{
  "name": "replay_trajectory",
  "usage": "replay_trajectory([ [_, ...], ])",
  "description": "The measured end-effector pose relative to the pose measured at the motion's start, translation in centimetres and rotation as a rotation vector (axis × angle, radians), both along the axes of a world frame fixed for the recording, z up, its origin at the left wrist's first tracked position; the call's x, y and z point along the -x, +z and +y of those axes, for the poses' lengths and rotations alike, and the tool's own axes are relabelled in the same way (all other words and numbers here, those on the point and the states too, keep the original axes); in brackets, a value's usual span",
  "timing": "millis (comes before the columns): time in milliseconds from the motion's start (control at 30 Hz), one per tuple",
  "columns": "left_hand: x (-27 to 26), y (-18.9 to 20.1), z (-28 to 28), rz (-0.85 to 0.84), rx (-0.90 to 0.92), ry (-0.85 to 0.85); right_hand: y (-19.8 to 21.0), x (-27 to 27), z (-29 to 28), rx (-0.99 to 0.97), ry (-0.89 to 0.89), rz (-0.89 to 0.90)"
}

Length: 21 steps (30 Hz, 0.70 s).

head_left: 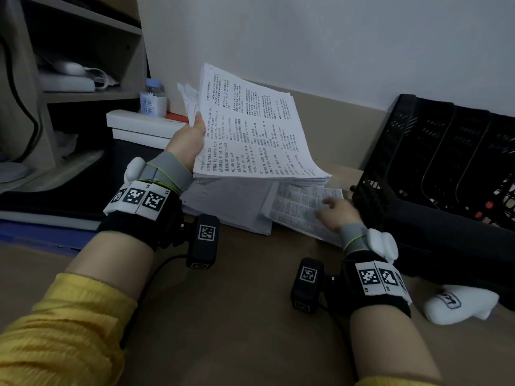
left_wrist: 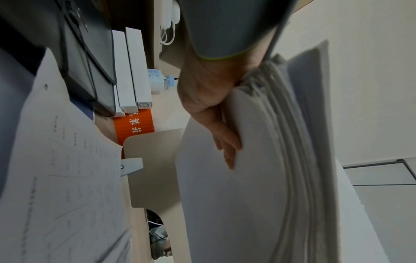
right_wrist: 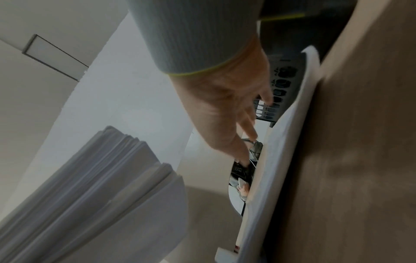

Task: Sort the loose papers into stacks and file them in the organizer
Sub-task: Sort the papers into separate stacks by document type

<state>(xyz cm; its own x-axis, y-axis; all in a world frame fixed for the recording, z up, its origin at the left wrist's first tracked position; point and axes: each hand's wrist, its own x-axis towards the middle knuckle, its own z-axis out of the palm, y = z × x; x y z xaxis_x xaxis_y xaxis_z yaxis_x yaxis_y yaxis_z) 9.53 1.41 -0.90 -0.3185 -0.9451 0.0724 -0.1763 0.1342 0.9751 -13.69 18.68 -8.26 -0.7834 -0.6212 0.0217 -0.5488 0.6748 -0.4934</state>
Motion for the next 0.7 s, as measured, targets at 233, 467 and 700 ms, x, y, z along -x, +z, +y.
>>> replay_trajectory([
  [233, 0.9, -0.5, -0.2, -0.056, 0.063, 0.037, -0.7, -1.8, -0.7, -0.539, 0.368, -0.033],
  [467, 1.1, -0.7, -0.5, -0.083, 0.055, 0.020, 0.4, -2.1, -0.1, -0.586, 0.347, 0.016],
  [700, 1.1, -1.0, -0.2, -0.109, 0.062, -0.040, 0.0, -1.2, -0.2, -0.324, 0.267, -0.061],
])
